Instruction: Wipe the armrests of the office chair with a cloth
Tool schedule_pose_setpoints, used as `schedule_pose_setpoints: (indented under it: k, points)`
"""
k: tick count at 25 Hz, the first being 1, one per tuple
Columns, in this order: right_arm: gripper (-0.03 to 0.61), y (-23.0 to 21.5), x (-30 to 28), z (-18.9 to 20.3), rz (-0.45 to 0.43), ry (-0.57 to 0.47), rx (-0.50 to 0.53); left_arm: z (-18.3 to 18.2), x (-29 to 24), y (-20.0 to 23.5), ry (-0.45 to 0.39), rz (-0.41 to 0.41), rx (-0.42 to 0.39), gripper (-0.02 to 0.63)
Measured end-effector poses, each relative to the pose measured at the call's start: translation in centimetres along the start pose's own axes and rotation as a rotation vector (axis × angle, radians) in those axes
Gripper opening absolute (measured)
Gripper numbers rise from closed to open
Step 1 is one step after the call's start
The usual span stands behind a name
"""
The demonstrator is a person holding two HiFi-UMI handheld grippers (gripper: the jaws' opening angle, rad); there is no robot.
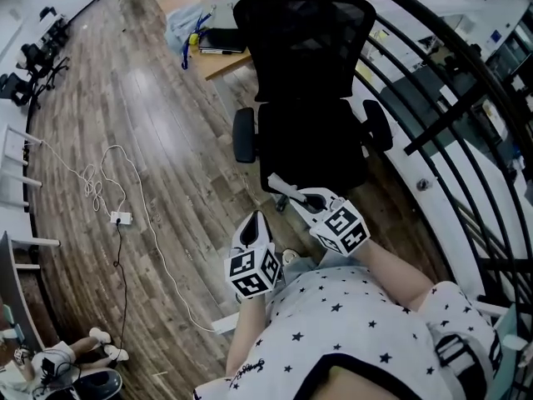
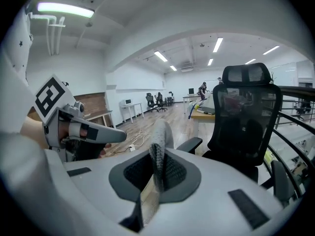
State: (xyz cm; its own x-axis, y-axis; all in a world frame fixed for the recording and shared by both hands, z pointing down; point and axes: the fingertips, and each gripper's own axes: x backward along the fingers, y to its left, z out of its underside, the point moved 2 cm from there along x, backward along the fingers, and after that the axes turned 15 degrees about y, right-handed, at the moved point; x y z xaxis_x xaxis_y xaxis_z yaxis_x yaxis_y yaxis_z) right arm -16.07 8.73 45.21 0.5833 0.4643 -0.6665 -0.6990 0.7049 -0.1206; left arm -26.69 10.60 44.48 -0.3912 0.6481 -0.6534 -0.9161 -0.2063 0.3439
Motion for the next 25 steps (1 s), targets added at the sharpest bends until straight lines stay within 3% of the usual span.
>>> schedule_pose_setpoints:
  k: [8, 25]
  points:
    - [0.026, -3.7, 4.1, 0.7, 0.031, -0.042, -0.020, -1.4, -2.2, -5.0, -0.007, 0.031, -0.055, 0.008]
    - [0.026, -15.3, 11.4, 2.8, -0.020, -0.070, 0.051, -3.2, -8.4, -16.6, -0.035, -0.044, -0.005, 0.008]
